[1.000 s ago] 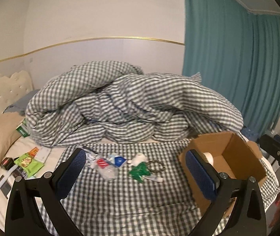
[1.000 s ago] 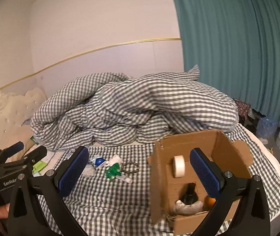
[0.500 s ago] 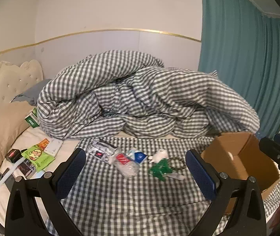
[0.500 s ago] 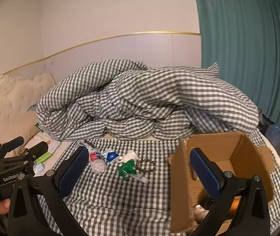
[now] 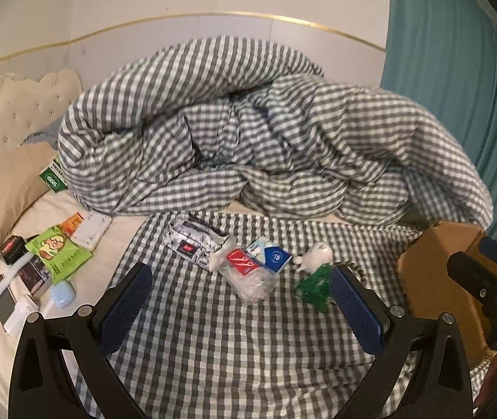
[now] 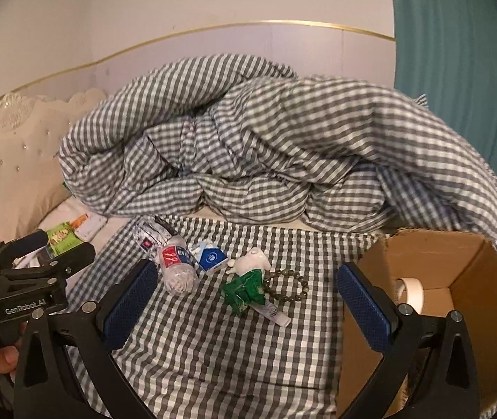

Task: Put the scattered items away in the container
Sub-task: 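Move both grippers back toward the water bottle and green packet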

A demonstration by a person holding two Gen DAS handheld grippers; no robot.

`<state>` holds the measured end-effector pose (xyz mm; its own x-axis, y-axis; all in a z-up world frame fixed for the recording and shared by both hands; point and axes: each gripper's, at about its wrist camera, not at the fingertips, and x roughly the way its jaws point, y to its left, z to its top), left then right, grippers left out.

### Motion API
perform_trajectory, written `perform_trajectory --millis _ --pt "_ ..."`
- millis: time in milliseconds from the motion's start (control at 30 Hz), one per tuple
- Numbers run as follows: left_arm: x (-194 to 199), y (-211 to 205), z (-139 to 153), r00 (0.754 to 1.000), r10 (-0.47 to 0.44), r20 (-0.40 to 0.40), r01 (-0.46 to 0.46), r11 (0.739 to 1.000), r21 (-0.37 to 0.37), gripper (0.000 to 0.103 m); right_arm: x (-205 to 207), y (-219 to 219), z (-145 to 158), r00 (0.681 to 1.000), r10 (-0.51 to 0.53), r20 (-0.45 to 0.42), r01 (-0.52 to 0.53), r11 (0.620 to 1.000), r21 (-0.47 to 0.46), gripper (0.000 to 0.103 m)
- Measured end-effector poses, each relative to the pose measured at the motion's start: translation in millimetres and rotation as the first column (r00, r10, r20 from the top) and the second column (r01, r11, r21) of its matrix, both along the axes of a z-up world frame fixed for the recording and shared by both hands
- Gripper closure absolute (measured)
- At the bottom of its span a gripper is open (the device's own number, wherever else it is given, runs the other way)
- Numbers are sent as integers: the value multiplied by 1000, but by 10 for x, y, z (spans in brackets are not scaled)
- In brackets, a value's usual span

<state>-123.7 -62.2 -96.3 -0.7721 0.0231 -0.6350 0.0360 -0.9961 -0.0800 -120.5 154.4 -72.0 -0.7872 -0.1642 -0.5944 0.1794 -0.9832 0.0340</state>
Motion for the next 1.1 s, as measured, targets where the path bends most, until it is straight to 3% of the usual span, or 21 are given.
perform_trajectory --millis 633,1100 --pt "-1025 137 -1149 984 24 176 -24 1000 -7 0 -829 4 -1092 983 -16 180 12 1000 26 0" --pt "-1491 296 -1685 968 42 248 -33 999 -41 0 -1072 113 -1451 973 -37 227 34 999 19 0"
